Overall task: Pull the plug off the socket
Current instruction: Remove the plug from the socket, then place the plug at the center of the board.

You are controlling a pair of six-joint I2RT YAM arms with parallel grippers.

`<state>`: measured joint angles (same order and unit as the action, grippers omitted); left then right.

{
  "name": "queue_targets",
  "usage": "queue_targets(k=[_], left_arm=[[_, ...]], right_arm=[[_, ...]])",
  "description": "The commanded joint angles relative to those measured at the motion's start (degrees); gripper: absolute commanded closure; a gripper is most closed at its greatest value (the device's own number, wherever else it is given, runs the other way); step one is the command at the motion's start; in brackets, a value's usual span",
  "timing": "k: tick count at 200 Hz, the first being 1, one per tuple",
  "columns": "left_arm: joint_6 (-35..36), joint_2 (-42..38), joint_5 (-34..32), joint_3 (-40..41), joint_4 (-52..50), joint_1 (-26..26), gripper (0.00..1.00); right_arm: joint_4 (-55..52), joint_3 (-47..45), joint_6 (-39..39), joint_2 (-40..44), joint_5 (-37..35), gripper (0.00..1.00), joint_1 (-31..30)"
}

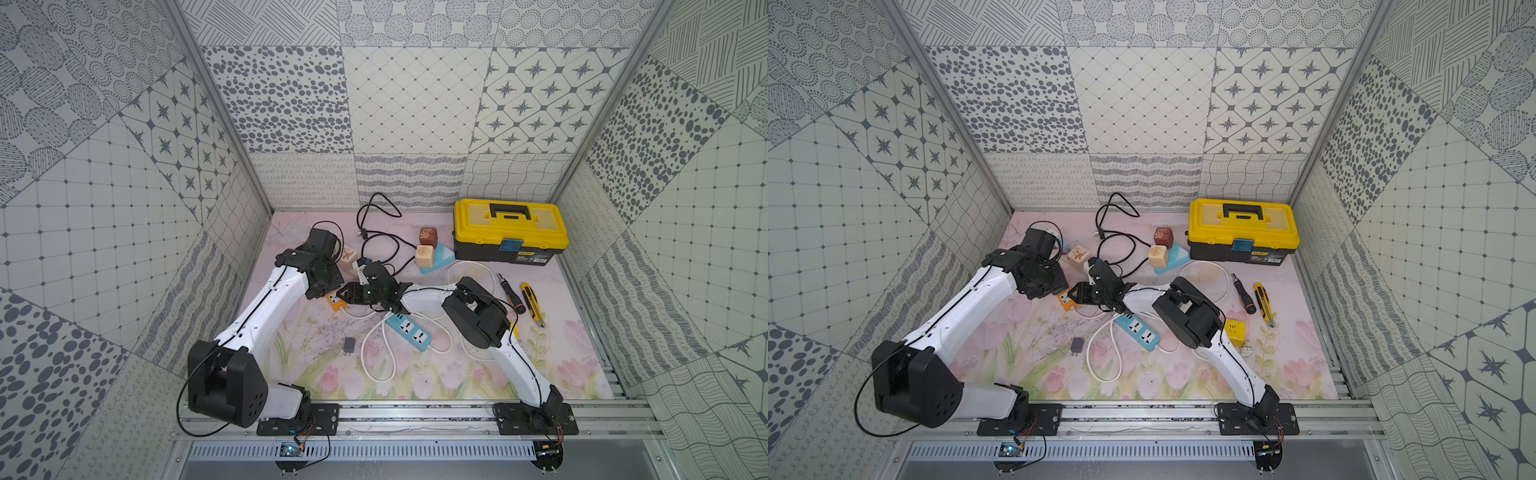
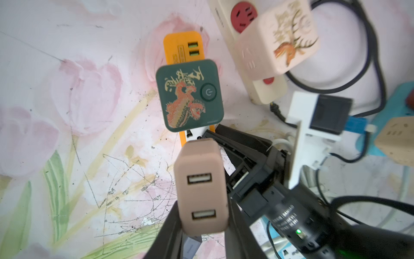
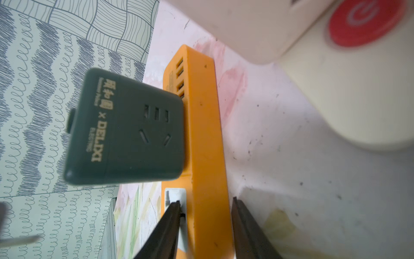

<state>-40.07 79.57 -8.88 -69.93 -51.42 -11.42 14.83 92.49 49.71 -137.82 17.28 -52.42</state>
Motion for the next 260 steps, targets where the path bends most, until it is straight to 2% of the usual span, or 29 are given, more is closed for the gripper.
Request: queue_targets(k=[1,26,44,73,110,172,196,238,260], left_arm=[[-4.24,-7.3,-6.23,-0.64,-2.73,0.48,0.93],[-6.87,-11.54,-11.51,2.27,-0.68,3.57,0.92],[-9.61,-15.36,-12.55,6.68,2.33,7.36,0.91],[-17.06,-21.32,-6.27,16.31,9.22,14.95,0.91],[-24.22,-20.47,4.34,26.09,17.23,22.03,0.92],[-29.84,-15.03,14.97,37.96,33.96,25.78,0.9],[-28.78,-12.32,14.75,36.75,30.26,25.93,0.87],[-28.52,-13.33,10.75,36.9,26.16,26.07,0.7],[-28.55,-14.37,8.79,36.1,22.6,26.08,0.64]], right_arm=[[-10.17,-3.23,-0.92,-1.62,-2.59,0.57,-0.13],[-9.34,-4.26,-1.28,-0.66,-3.37,0.57,-0.13],[-9.39,-4.82,-1.89,-0.01,-3.76,0.56,-0.13],[-8.79,-5.03,-2.21,0.36,-3.8,0.55,-0.16],[-7.46,-4.9,-2.47,0.07,-2.29,0.54,-0.22],[-6.66,-4.6,-2.57,-0.08,-0.95,0.53,-0.22],[-6.7,-4.61,-2.7,0.01,-0.93,0.53,-0.29],[-7.02,-4.62,-3.12,0.18,-1.35,0.52,-0.22],[-7.12,-4.42,-3.3,0.18,-1.24,0.52,-0.23]])
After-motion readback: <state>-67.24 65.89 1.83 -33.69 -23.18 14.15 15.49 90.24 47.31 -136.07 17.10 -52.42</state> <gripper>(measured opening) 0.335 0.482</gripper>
